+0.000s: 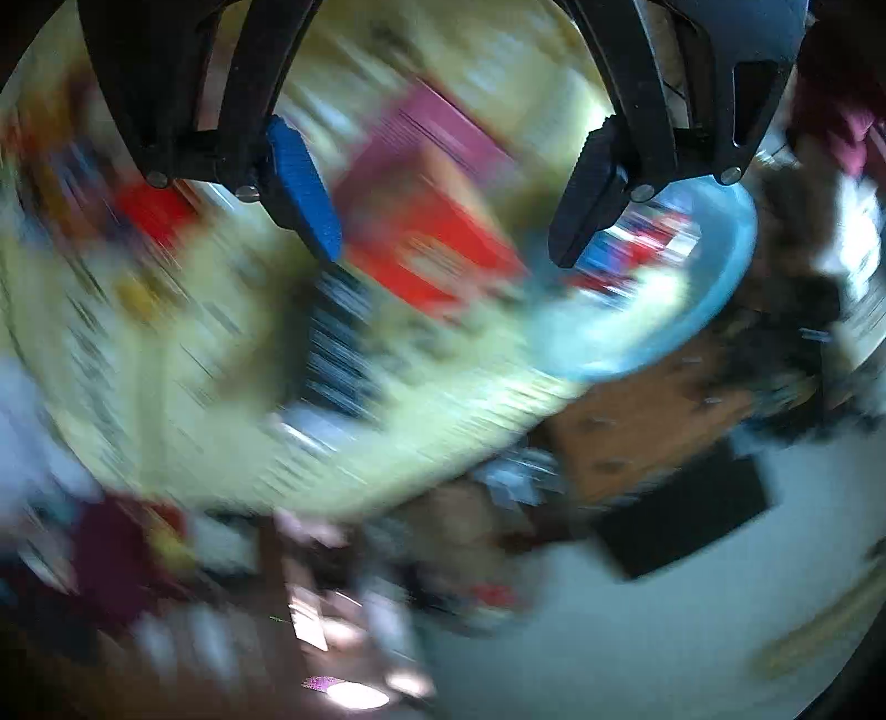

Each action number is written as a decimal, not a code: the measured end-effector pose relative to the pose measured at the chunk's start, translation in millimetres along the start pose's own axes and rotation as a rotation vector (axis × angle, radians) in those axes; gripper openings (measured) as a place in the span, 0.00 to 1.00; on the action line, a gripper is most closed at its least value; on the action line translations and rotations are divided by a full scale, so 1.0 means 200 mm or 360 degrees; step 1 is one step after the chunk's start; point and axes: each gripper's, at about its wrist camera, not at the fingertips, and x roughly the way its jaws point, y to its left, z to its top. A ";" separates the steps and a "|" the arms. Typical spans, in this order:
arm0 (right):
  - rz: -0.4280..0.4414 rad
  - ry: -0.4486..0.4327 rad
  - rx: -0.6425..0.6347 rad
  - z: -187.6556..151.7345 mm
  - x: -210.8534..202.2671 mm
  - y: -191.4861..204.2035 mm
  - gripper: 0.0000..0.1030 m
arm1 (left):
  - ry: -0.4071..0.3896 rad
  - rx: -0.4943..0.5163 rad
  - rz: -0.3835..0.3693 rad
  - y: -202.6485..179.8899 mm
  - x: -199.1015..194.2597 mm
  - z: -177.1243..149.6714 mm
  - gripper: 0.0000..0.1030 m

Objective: Organize snacks

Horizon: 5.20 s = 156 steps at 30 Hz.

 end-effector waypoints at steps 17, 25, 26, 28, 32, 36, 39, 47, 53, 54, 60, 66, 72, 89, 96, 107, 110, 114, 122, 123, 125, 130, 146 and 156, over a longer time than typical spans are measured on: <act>-0.0004 0.0640 -0.0148 -0.16 1.00 -0.24 0.61 | 0.0008 0.0173 -0.0098 -0.37 -0.06 -0.04 0.92; 0.0133 0.0386 0.0101 -0.21 0.67 -0.37 0.30 | 0.0036 0.0302 -0.0302 -0.60 -0.15 -0.14 0.91; 0.0174 0.0309 0.0146 -0.22 0.55 -0.39 0.30 | 0.0062 0.0328 -0.0344 -0.65 -0.15 -0.17 0.91; 0.0203 0.0158 0.0224 -0.25 0.28 -0.45 0.30 | 0.0140 0.0382 -0.0448 -0.77 -0.14 -0.24 0.90; 0.0115 0.0011 0.0387 -0.41 -0.08 -0.64 0.30 | 0.0356 0.0462 -0.0686 -1.00 -0.07 -0.42 0.90; -0.0021 0.0060 0.0572 -0.64 -0.25 -0.90 0.30 | 0.0699 0.0551 -0.0808 -1.25 0.18 -0.74 0.85; -0.0071 0.0084 0.0676 -0.79 -0.29 -1.02 0.30 | 0.0904 0.0641 -0.0816 -1.37 0.38 -0.94 0.79; -0.0023 0.0062 0.0778 -0.93 -0.31 -1.10 0.30 | 0.1297 0.0080 -0.0806 -1.45 0.70 -1.12 0.80; 0.0015 0.0063 0.0809 -0.96 -0.30 -1.14 0.30 | 0.1352 0.0007 -0.0640 -1.51 0.78 -1.19 0.84; 0.0021 0.0059 0.0816 -0.97 -0.30 -1.14 0.30 | 0.1352 0.0007 -0.0614 -1.50 0.80 -1.21 0.81; 0.0022 0.0063 0.0786 -0.98 -0.29 -1.10 0.30 | 0.1343 0.0292 -0.0604 -1.47 0.71 -1.20 0.54; -0.0061 0.0145 0.0693 -0.98 -0.26 -1.03 0.30 | 0.1334 0.0623 -0.0722 -1.33 0.58 -1.21 0.54; -0.0146 0.0223 0.0642 -0.99 -0.17 -1.00 0.36 | 0.1201 0.0604 -0.0731 -1.28 0.56 -1.26 0.62; -0.0213 0.0044 0.0538 -0.83 -0.31 -0.89 0.31 | 0.0749 0.0705 -0.0693 -1.32 0.28 -1.02 0.53; -0.0186 -0.0123 0.0407 -0.51 -0.43 -0.74 0.31 | 0.0440 0.0626 -0.0635 -1.17 0.09 -0.66 0.53; 0.0102 -0.0342 0.0079 0.24 -0.31 -0.16 0.31 | 0.0102 0.0271 -0.0095 -0.37 0.05 -0.08 0.53; 0.0240 -0.0351 -0.0041 0.43 -0.21 0.12 0.31 | 0.0067 0.0127 0.0061 -0.12 0.06 0.01 0.53; 0.0435 -0.0321 -0.0157 0.64 -0.03 0.49 0.31 | 0.0040 -0.0048 0.0301 0.19 0.07 0.07 0.53; 0.0679 -0.0132 -0.0301 0.80 0.30 1.10 0.31 | 0.0123 -0.0122 0.0495 0.40 0.17 0.02 0.53; 0.0692 -0.0113 -0.0311 0.79 0.33 1.15 0.31 | 0.0136 -0.0119 0.0496 0.40 0.19 0.00 0.53; 0.0718 -0.0079 -0.0328 0.79 0.39 1.24 0.31 | 0.0156 -0.0113 0.0484 0.44 0.18 -0.01 0.53; 0.0743 -0.0031 -0.0357 0.74 0.48 1.36 0.31 | 0.0182 -0.0072 0.0448 0.45 0.17 -0.04 0.53; 0.0746 0.0033 -0.0329 0.73 0.57 1.36 0.31 | 0.0193 -0.0074 0.0431 0.53 0.17 -0.04 0.53; 0.0746 0.0035 -0.0326 0.73 0.57 1.37 0.31 | 0.0196 -0.0068 0.0430 0.53 0.18 -0.02 0.53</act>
